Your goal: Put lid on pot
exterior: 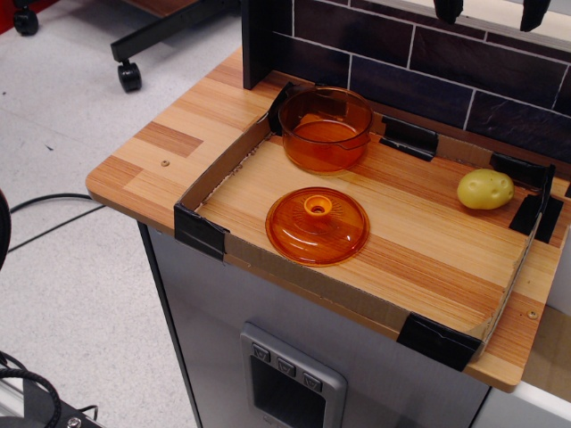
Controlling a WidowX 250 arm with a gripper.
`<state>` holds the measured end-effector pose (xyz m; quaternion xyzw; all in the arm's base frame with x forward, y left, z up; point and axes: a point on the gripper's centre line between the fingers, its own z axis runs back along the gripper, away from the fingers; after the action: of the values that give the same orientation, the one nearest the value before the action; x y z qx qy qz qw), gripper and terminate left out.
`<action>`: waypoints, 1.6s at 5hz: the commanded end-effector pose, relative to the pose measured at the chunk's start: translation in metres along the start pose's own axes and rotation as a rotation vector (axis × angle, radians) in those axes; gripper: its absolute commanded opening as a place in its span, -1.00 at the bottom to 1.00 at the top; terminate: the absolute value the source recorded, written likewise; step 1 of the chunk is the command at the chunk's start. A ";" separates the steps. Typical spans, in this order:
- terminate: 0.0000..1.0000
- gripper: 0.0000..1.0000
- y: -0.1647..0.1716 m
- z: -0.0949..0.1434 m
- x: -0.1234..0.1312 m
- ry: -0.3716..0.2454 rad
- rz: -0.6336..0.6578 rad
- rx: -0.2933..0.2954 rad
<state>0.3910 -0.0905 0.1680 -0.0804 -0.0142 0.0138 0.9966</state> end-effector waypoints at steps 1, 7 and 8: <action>-1.00 1.00 0.000 0.000 0.000 0.000 0.000 0.000; -1.00 1.00 0.072 -0.056 -0.083 -0.066 -0.154 0.098; -1.00 1.00 0.084 -0.063 -0.079 -0.054 -0.135 0.086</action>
<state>0.3062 -0.0220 0.0782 -0.0367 -0.0249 -0.0449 0.9980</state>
